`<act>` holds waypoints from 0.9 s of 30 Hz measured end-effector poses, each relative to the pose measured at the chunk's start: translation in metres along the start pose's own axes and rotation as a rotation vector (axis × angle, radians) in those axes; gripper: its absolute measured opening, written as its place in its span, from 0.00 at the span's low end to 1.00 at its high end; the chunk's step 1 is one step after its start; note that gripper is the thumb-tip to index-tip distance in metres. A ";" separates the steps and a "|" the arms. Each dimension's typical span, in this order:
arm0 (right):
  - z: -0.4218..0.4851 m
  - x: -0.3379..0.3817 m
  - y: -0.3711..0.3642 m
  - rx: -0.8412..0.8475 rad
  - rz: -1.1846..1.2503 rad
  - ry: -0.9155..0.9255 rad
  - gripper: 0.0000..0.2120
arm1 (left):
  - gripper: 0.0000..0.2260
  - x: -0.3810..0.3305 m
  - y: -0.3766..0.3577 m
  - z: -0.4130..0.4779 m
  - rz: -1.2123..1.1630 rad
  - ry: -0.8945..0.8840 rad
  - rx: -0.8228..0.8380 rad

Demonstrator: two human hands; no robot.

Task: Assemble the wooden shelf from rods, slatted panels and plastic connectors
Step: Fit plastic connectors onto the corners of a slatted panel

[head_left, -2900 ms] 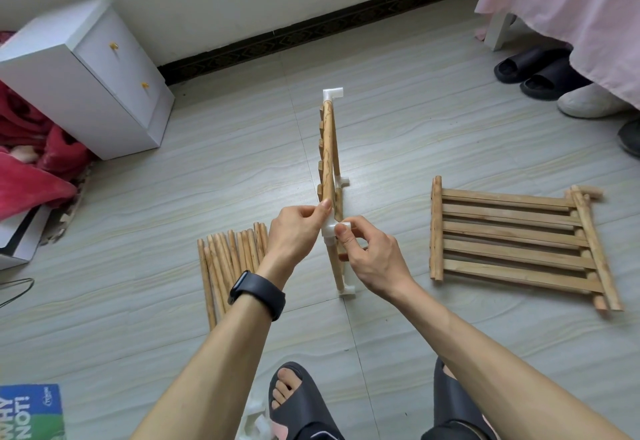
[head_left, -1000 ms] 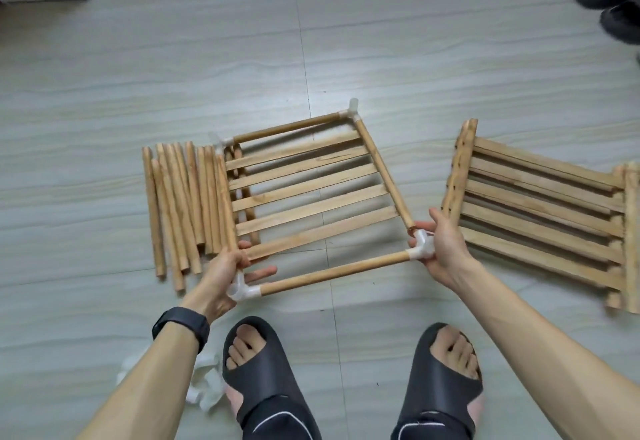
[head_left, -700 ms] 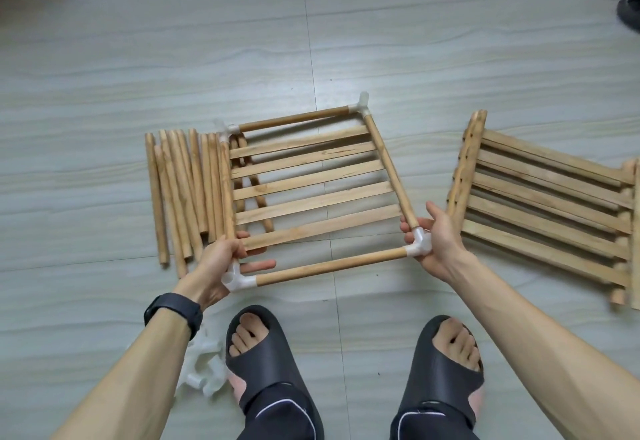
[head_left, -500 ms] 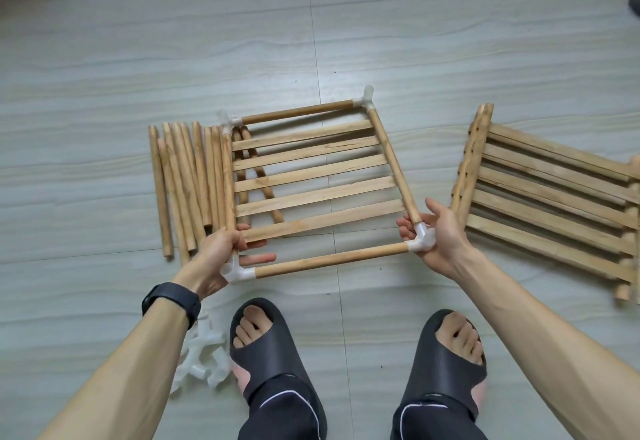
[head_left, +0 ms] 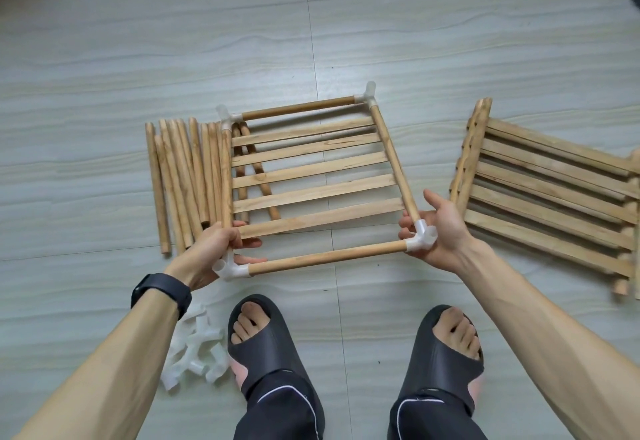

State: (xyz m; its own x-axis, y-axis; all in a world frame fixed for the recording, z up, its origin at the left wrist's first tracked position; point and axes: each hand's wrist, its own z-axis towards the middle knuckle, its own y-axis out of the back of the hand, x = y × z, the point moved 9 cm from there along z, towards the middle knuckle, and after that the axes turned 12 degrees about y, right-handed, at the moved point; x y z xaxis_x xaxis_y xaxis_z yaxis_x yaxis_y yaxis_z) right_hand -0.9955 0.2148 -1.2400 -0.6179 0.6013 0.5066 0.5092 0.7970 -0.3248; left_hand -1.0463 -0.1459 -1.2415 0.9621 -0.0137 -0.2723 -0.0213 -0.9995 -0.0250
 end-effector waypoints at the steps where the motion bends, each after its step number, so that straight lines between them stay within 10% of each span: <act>1: -0.001 -0.002 0.000 0.005 0.029 -0.025 0.22 | 0.19 -0.001 0.000 -0.001 0.015 0.005 -0.003; 9: -0.004 -0.001 -0.011 0.101 0.276 -0.096 0.24 | 0.17 -0.012 -0.011 -0.005 0.064 0.025 0.025; 27: 0.006 -0.007 0.038 -0.213 0.021 0.096 0.27 | 0.16 -0.026 -0.026 -0.004 0.196 0.018 -0.017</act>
State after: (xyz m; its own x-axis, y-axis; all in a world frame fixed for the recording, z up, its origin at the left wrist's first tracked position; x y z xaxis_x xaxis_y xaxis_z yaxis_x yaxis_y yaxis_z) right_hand -0.9757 0.2416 -1.2610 -0.5511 0.6012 0.5786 0.6425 0.7482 -0.1655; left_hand -1.0692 -0.1198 -1.2297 0.9447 -0.2086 -0.2531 -0.2044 -0.9779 0.0432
